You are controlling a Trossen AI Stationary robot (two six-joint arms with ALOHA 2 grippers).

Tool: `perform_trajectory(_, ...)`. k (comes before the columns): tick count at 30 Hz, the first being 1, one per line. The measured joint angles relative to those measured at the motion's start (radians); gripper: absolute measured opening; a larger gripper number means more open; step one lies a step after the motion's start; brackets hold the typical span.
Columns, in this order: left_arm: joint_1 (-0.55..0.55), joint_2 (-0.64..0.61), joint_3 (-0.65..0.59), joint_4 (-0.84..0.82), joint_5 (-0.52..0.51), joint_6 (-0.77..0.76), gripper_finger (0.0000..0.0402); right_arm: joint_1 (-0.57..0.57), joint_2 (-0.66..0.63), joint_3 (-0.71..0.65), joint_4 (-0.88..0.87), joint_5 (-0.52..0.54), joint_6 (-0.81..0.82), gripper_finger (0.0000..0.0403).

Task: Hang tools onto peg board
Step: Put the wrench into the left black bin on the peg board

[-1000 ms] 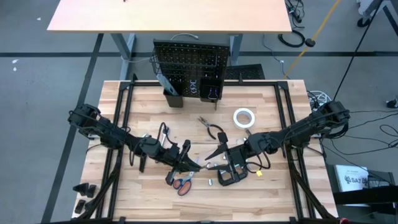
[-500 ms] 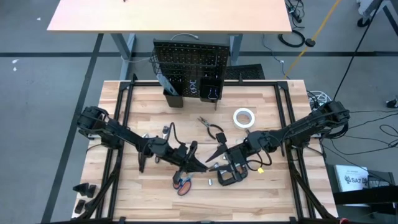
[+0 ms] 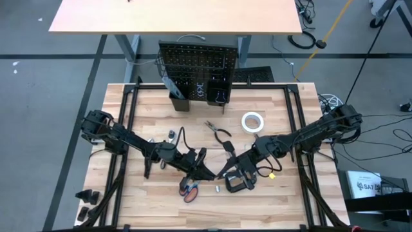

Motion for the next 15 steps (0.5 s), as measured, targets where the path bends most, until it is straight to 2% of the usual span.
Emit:
perform_trajectory(4,0.006,-0.002,0.0,-0.035,-0.006,0.046,0.0089,0.0,0.0,0.0,-0.029,0.006,0.035,0.0006)
perform_trajectory(8,0.031,-0.051,0.0,-0.175,-0.019,0.175,0.0149,-0.009,0.0,0.0,-0.055,0.023,0.103,0.0005)
perform_trajectory(12,0.054,-0.121,-0.001,-0.326,-0.067,0.244,0.0196,-0.02,-0.001,0.0,-0.093,0.136,0.182,0.0005)
perform_trajectory(15,0.06,-0.178,-0.001,-0.387,-0.087,0.263,0.0214,-0.035,0.0,0.0,-0.139,0.223,0.229,0.0005)
